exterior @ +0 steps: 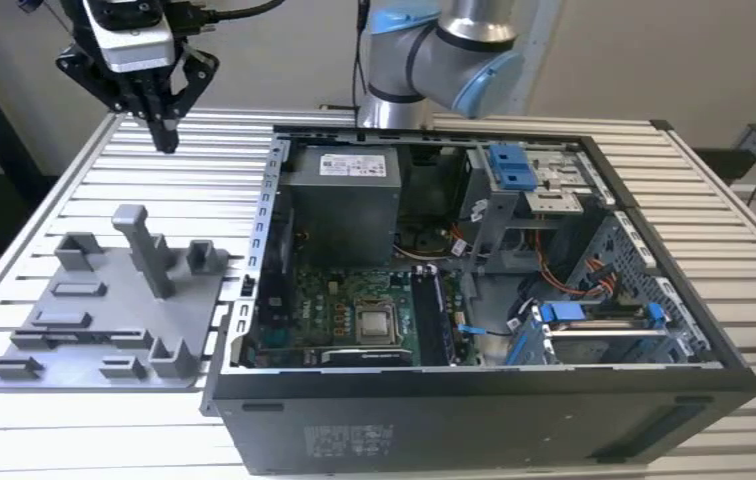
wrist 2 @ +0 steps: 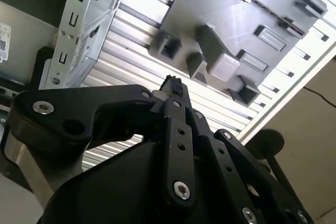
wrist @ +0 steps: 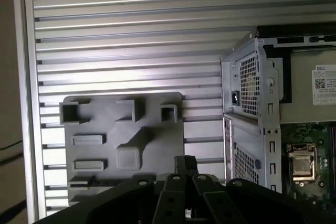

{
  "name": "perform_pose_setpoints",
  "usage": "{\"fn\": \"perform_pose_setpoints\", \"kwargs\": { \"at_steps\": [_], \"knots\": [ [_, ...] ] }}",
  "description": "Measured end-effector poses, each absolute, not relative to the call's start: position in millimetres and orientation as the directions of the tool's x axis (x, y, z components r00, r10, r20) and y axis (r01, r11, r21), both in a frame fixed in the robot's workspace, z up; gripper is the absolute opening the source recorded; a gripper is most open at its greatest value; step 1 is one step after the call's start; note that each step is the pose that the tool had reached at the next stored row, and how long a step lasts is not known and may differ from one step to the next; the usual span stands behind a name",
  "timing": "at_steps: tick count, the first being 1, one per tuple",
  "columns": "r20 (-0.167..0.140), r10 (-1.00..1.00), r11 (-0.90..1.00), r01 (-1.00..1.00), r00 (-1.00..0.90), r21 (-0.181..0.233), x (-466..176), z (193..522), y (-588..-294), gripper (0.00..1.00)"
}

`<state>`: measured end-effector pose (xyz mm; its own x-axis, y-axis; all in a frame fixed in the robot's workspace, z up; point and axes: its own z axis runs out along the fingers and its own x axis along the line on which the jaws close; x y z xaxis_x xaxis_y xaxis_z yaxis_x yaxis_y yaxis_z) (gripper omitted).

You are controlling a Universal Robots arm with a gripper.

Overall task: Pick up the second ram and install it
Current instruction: 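Reach for the second ram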

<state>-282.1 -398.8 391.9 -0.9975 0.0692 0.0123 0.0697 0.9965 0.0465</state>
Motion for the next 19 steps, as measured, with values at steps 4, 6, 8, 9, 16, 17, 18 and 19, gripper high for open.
{"fn": "perform_pose_setpoints", "kwargs": {
  "at_steps": [4, 6, 8, 9, 16, 17, 18, 19],
  "knots": [
    [0.012, 0.069, 0.996, 0.07, -0.998, 0.046, -295.7, 391.8, -398.8, 0.11],
    [0.012, 0.069, 0.996, 0.07, -0.998, 0.047, -302.3, 391.8, -398.8, 0.11],
    [0.012, 0.069, 0.996, 0.07, -0.998, 0.047, -308.8, 391.7, -398.8, 0.11],
    [0.012, 0.069, 0.996, 0.07, -0.998, 0.047, -311.8, 391.7, -398.8, 0.11],
    [0.012, 0.069, 0.996, 0.07, -0.998, 0.046, -334.3, 391.5, -398.8, 0.11],
    [0.012, 0.069, 0.996, 0.07, -0.998, 0.046, -337.5, 391.5, -398.8, 0.11],
    [0.012, 0.069, 0.996, 0.07, -0.998, 0.047, -340.6, 391.4, -398.8, 0.11],
    [0.012, 0.069, 0.996, 0.07, -0.998, 0.046, -343.8, 391.4, -398.8, 0.11]
  ]
}}
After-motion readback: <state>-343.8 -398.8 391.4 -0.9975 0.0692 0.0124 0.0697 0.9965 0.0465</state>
